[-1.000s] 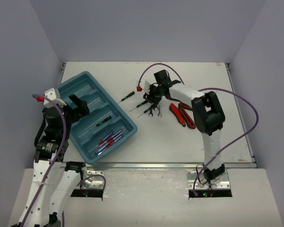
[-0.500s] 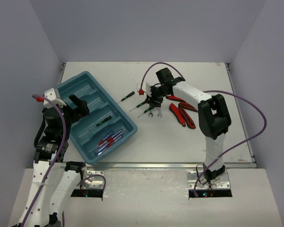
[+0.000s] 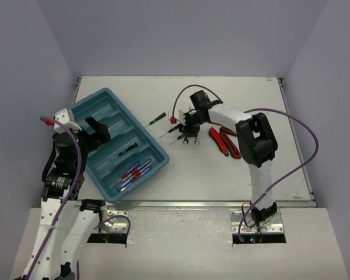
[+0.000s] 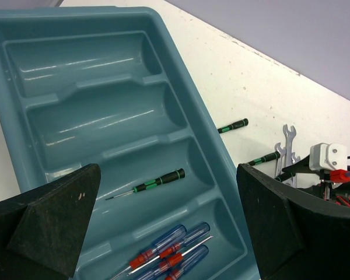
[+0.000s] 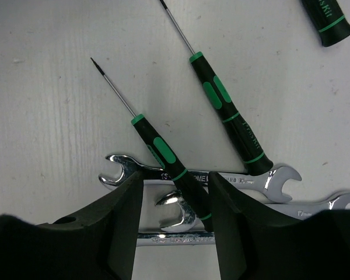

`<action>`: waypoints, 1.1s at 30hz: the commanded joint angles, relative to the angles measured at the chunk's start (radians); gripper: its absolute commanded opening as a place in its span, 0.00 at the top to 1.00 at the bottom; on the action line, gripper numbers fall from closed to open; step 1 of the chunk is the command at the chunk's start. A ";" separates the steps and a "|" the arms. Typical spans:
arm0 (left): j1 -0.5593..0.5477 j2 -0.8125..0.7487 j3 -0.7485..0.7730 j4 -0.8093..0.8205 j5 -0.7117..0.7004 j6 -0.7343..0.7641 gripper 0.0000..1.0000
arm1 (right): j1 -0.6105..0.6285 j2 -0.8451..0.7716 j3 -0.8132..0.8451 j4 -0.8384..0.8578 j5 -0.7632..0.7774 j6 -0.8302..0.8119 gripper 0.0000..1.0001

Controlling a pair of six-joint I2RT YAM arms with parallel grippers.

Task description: Sort the tools into containers

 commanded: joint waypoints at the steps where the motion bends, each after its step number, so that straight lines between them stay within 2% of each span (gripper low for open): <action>1: 0.008 0.000 0.018 0.042 0.014 0.013 0.00 | 0.001 0.008 -0.005 0.040 -0.026 -0.029 0.53; 8: 0.008 -0.011 0.016 0.042 0.015 0.013 0.00 | 0.003 0.021 -0.009 0.054 -0.020 -0.046 0.56; 15: 0.008 -0.014 0.018 0.042 0.017 0.013 0.00 | 0.004 0.011 -0.040 0.086 0.002 -0.057 0.71; 24: 0.008 -0.019 0.017 0.044 0.018 0.013 0.00 | 0.009 0.016 -0.057 0.092 0.017 -0.063 0.71; 27: 0.008 -0.019 0.018 0.042 0.018 0.014 0.00 | 0.009 0.003 -0.063 0.097 0.008 -0.065 0.85; 33: 0.008 -0.017 0.018 0.042 0.015 0.013 0.00 | 0.007 -0.047 -0.088 0.129 0.005 -0.065 0.94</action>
